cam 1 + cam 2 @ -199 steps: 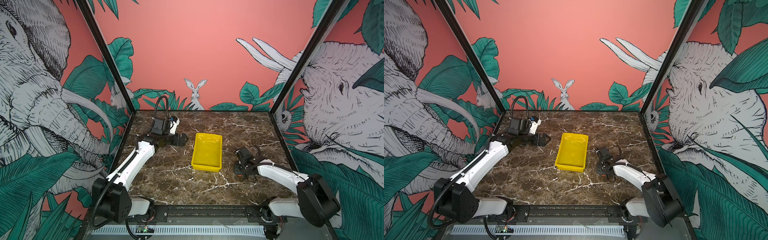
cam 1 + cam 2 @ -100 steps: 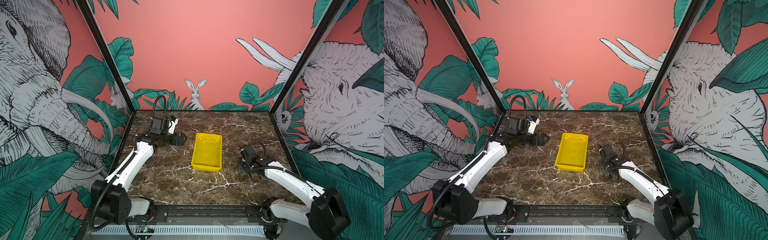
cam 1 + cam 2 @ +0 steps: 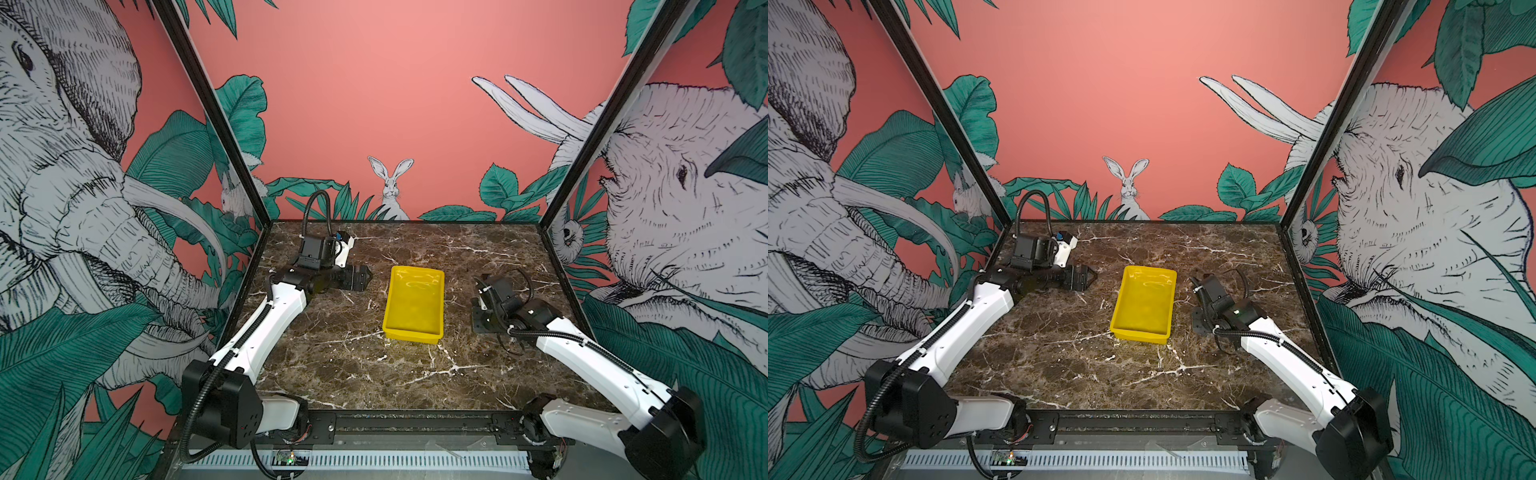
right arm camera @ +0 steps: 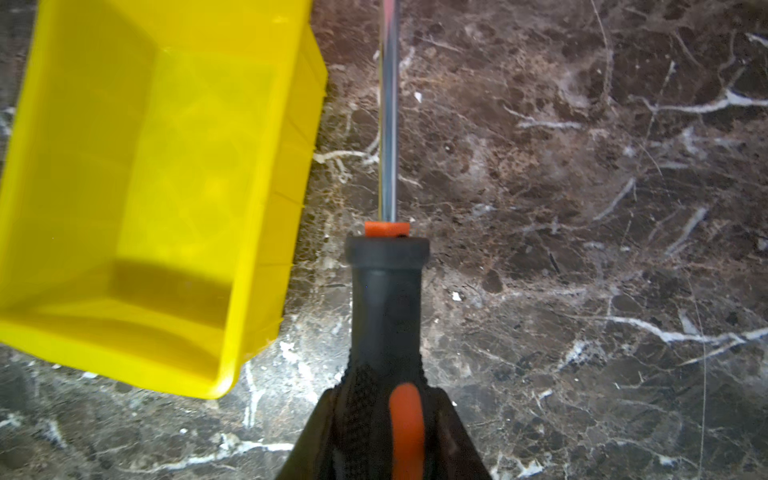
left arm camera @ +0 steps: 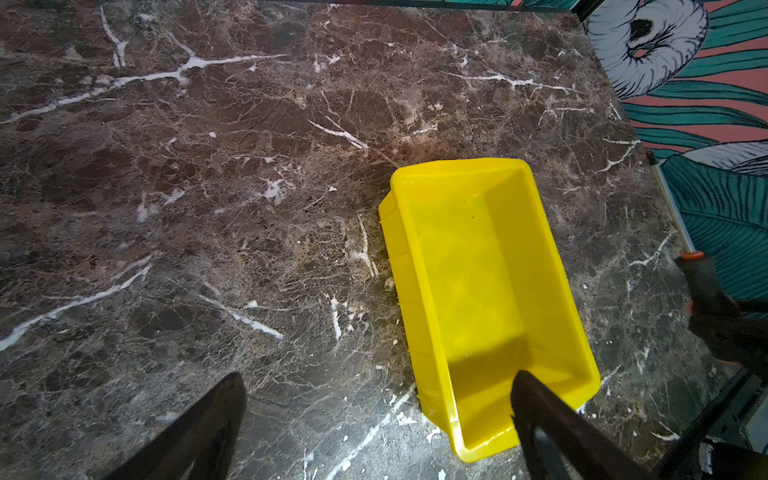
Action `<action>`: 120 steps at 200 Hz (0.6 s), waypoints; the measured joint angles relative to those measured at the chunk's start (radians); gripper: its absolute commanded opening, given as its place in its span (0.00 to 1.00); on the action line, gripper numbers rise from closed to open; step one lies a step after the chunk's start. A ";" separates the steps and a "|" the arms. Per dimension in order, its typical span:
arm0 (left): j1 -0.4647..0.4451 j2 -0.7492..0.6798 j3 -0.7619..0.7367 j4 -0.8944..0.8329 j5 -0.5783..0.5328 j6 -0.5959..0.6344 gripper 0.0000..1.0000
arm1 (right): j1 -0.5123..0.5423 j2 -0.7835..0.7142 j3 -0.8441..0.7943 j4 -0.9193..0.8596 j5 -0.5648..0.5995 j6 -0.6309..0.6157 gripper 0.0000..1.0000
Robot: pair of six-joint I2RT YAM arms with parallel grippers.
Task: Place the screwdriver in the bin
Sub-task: 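Lift the screwdriver with the right gripper and carry it over the yellow bin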
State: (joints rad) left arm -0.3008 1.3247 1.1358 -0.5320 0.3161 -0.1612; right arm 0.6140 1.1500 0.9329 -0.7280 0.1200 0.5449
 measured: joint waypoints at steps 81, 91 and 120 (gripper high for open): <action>0.019 -0.002 0.000 0.000 0.026 -0.008 1.00 | 0.204 0.291 0.221 0.041 0.023 -0.003 0.18; 0.021 -0.003 0.000 0.000 0.030 -0.008 1.00 | 0.216 0.323 0.235 0.052 0.022 -0.003 0.18; 0.035 -0.014 0.000 0.000 0.043 -0.016 1.00 | 0.237 0.411 0.264 0.085 0.017 -0.002 0.18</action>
State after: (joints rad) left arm -0.2653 1.3106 1.1358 -0.5320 0.3592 -0.1772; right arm 0.8509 1.5612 1.1965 -0.6430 0.1371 0.5426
